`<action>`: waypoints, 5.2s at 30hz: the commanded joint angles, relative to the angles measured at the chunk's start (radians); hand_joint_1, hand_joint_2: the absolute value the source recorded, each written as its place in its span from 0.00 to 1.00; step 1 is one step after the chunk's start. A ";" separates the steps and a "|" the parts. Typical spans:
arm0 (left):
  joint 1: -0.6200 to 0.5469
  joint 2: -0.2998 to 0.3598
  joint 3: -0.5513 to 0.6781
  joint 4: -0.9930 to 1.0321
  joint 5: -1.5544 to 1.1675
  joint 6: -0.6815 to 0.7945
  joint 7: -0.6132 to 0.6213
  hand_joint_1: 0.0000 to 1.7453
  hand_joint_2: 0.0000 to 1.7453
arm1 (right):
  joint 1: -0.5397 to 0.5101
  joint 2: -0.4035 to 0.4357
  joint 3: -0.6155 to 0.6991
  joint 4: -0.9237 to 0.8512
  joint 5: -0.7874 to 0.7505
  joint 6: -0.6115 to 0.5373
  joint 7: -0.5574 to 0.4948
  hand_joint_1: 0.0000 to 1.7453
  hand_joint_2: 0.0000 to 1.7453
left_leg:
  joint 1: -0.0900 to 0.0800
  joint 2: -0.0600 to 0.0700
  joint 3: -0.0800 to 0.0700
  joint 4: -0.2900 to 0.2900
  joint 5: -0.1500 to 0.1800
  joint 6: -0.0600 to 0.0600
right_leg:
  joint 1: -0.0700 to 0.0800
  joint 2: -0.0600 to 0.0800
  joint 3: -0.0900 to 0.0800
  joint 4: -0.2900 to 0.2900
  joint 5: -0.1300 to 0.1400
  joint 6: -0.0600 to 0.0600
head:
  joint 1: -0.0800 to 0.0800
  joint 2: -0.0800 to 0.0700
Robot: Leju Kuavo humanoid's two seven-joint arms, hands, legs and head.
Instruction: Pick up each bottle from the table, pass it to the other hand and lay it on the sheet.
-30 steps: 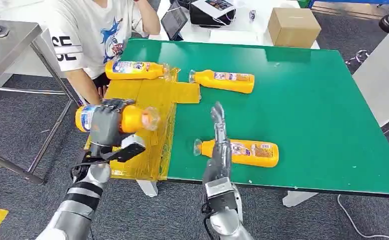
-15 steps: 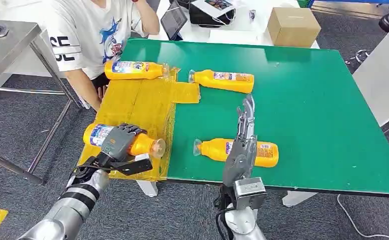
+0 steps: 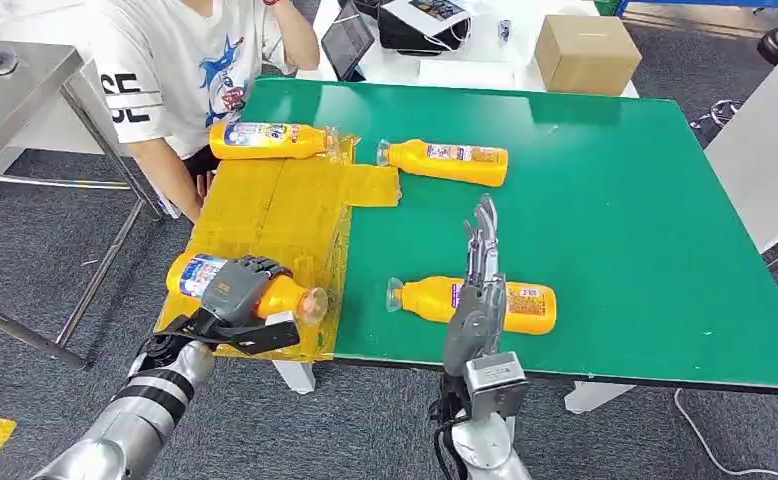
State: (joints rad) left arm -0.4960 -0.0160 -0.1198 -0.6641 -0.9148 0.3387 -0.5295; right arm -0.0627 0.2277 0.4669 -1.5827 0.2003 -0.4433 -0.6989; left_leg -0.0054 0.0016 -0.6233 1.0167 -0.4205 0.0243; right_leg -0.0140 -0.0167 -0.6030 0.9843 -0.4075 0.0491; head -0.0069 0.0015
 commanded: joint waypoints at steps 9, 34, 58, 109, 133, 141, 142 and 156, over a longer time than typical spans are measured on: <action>-0.028 0.039 -0.061 0.112 -0.052 -0.088 0.025 0.00 1.00 | -0.026 0.015 -0.049 0.154 -0.002 0.071 0.005 0.00 0.00 | 0.001 0.001 0.004 -0.001 -0.001 -0.001 | 0.001 0.002 0.004 -0.001 0.000 -0.001 | 0.000 0.000; 0.075 0.069 0.053 -0.114 0.302 -0.453 -0.074 0.00 0.00 | -0.028 0.027 -0.075 0.209 -0.005 0.093 0.013 0.00 0.00 | 0.001 0.000 0.006 -0.001 -0.001 -0.001 | 0.001 0.002 0.006 -0.001 0.000 -0.001 | 0.000 0.000; 0.139 -0.180 0.280 -0.518 0.715 -0.076 -0.168 0.00 0.00 | -0.113 -0.047 -0.049 0.306 0.267 0.005 0.220 0.00 1.00 | 0.002 -0.002 0.003 0.000 0.000 -0.001 | 0.002 -0.001 0.004 -0.001 0.000 -0.001 | 0.000 0.000; 0.242 -0.198 0.191 -0.323 0.699 -0.119 -0.169 0.00 1.00 | -0.380 -0.362 -0.037 0.722 0.524 0.465 0.567 0.00 1.00 | 0.000 -0.003 0.005 0.000 -0.001 -0.001 | 0.000 -0.001 0.007 -0.003 0.000 0.000 | 0.000 0.000; 0.204 -0.199 0.192 -0.242 0.700 -0.149 -0.158 0.00 1.00 | -0.419 -0.525 0.166 0.708 0.522 0.613 0.649 0.00 1.00 | 0.000 -0.006 0.009 -0.001 0.000 -0.001 | 0.000 -0.003 0.011 -0.004 0.000 -0.001 | 0.000 0.000; 0.182 -0.206 0.172 -0.207 0.700 -0.148 -0.155 0.00 1.00 | -0.403 -0.452 0.209 0.829 0.538 0.583 0.637 1.00 1.00 | 0.001 -0.006 0.013 -0.002 0.000 -0.001 | 0.001 -0.003 0.016 -0.006 0.000 -0.001 | 0.000 0.000; 0.182 -0.208 0.169 -0.208 0.700 -0.149 -0.155 0.00 1.00 | -0.398 -0.446 0.208 0.832 0.541 0.570 0.638 1.00 1.00 | 0.001 -0.005 0.013 -0.001 -0.001 -0.001 | 0.001 -0.003 0.015 -0.005 0.000 -0.001 | 0.000 0.000; 0.234 -0.228 0.135 -0.298 0.705 -0.149 -0.138 0.00 1.00 | -0.261 -0.368 0.001 0.573 0.490 0.381 0.558 1.00 1.00 | 0.001 0.000 0.016 0.000 -0.002 -0.001 | 0.001 0.001 0.015 -0.003 0.000 -0.001 | 0.000 0.000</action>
State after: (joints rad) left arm -0.2578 -0.2373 0.0378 -0.9598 -0.2129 0.1884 -0.6790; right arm -0.4211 -0.2048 0.5474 -0.9458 0.6985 -0.0557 -0.1400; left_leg -0.0059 0.0025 -0.6086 1.0171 -0.4222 0.0247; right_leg -0.0141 -0.0154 -0.5890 0.9823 -0.4069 0.0499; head -0.0073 0.0015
